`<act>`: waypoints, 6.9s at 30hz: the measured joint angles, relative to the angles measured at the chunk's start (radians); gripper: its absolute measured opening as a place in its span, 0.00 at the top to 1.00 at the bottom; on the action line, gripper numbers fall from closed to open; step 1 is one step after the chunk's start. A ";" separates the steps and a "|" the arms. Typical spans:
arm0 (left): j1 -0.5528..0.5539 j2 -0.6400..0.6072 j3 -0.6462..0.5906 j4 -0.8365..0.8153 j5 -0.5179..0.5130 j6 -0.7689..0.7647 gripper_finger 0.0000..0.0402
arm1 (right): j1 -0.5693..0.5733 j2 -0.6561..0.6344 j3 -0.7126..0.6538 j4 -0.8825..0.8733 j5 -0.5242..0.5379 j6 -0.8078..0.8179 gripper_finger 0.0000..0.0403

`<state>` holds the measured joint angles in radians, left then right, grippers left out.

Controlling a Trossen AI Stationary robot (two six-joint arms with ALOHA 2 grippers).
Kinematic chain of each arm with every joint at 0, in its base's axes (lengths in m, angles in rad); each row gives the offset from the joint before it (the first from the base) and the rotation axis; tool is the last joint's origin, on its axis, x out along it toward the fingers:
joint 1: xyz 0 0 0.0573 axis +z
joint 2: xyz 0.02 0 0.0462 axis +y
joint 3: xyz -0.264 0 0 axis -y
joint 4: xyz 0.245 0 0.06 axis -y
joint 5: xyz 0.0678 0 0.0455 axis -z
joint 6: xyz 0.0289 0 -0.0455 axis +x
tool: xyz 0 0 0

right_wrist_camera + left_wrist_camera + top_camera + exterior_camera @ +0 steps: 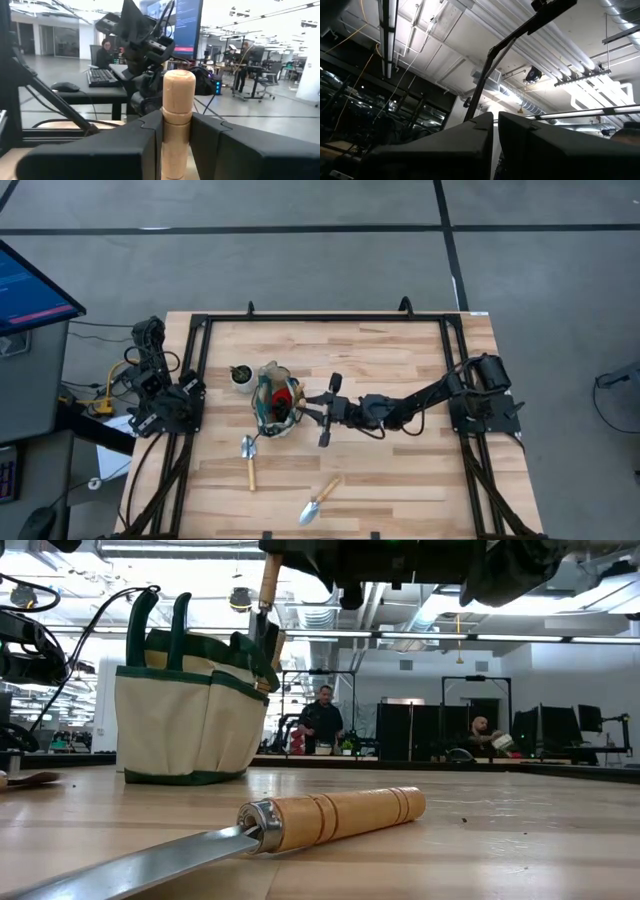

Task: Pick & Place Garden tools in Gardening bag
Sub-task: Put the trowel into the gardening bag

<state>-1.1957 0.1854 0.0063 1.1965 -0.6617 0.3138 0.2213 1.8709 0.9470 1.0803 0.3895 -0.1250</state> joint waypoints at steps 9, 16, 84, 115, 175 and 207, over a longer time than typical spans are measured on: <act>0.000 0.000 0.000 0.000 0.000 0.000 0.95 | -0.007 0.062 0.009 0.085 -0.026 0.018 0.85; 0.000 0.000 0.000 0.000 0.000 0.000 0.95 | -0.016 0.065 0.009 0.074 -0.026 0.023 0.85; -0.004 0.007 0.051 0.024 -0.376 -0.012 0.90 | -0.031 -0.190 0.047 -0.438 -0.018 0.010 0.28; -0.363 0.652 0.410 -0.102 -0.847 -0.166 0.56 | -0.012 -0.346 0.047 -0.788 0.064 0.048 0.28; -0.100 0.601 0.187 -0.187 -0.565 -0.877 0.60 | 0.313 0.085 0.640 -1.760 -0.233 0.377 0.28; 0.079 0.957 0.492 -0.370 0.113 -0.783 0.60 | 0.322 0.239 0.786 -1.900 -0.262 0.317 0.28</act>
<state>-1.1162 1.1419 0.4983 0.8263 -0.5486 -0.4696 0.5430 2.1098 1.7329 -0.8200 0.1276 0.1925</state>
